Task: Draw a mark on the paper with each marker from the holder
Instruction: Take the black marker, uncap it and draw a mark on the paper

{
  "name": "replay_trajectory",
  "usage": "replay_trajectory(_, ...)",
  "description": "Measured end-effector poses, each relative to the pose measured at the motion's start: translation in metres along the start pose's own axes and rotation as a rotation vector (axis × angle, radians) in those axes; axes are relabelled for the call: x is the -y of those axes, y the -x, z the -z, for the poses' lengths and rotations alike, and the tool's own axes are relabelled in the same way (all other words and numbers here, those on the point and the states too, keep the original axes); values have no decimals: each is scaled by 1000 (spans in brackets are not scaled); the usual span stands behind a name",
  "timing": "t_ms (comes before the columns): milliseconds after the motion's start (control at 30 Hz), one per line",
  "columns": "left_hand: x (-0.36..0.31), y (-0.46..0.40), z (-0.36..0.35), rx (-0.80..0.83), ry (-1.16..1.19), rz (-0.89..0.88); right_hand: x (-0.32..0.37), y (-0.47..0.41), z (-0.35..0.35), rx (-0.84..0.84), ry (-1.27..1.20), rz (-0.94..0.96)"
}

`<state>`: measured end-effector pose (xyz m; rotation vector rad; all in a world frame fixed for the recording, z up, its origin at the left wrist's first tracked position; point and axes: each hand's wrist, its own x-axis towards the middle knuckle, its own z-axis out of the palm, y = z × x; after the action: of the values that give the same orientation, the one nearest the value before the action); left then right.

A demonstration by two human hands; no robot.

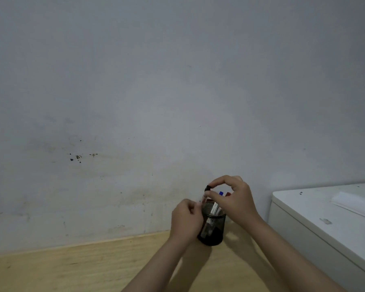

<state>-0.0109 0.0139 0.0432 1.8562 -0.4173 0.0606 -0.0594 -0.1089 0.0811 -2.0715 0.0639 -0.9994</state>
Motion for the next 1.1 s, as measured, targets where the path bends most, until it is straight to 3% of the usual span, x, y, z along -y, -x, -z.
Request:
replay_trajectory(133,-28,34,37,278,654,443,43,42,22,36,-97,152)
replay_trajectory(233,-34,60,62,336,803,525,67,77,28,81,-173,204)
replay_trajectory(367,-44,99,89,246,872,514,90,114,36,201,-192,171)
replay_trajectory(433,-48,117,104,186,839,452,103,128,41,242,-273,81)
replay_trajectory(533,-49,146,124,139,647,308,121,142,36,172,-466,-61)
replay_trajectory(700,-50,194,142,143,444,75,148,158,14,180,-518,-289)
replay_trajectory(933,-29,218,161,92,337,16,163,169,-2,40,-644,-265)
replay_trajectory(1100,-24,218,163,26,224,-104,157,176,-12,179,-614,-269)
